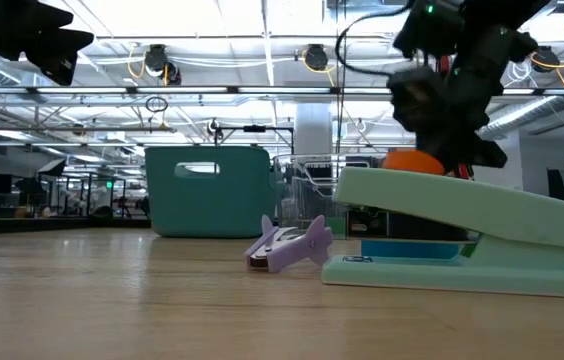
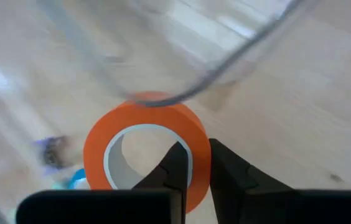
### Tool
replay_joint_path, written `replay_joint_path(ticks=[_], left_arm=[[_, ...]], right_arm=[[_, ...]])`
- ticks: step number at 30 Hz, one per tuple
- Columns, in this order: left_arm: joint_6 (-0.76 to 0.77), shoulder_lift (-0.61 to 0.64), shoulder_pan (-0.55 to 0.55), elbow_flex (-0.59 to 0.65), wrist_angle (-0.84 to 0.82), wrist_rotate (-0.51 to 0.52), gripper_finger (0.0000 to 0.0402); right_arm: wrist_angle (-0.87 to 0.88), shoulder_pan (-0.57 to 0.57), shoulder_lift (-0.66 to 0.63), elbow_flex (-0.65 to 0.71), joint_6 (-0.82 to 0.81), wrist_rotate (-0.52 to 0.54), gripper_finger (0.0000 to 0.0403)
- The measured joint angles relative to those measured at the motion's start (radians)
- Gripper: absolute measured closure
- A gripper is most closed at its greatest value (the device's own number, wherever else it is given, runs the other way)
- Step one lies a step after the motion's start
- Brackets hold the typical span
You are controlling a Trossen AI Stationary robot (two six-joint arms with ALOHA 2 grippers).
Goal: Pick and place Stapler, Stapler remover, tape
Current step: Put the orange tape into the transparent bin
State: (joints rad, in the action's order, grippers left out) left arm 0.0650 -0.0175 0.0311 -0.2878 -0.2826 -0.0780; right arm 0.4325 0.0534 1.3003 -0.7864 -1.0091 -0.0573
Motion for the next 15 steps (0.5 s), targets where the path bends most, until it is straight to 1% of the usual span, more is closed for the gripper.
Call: replay_joint_path(ticks=[5,11,15], left_arm=[[-0.002,0.0,0.0,0.0,0.004,0.0,0.0245],[-0.003,0.0,0.0,0.0,0.003,0.005,0.0245],[0.0,-0.001,0.0,0.0,0.006,0.008,0.0245]], right_arm=[[-0.021,-0.001,-0.008,0.0,0.0,-0.026,0.0372],[-0.106,0.001,0.001,0.0,0.004,-0.059,0.0372],[-0.159,-0.005,-0.003,0.0,0.0,-0.156,0.0372]])
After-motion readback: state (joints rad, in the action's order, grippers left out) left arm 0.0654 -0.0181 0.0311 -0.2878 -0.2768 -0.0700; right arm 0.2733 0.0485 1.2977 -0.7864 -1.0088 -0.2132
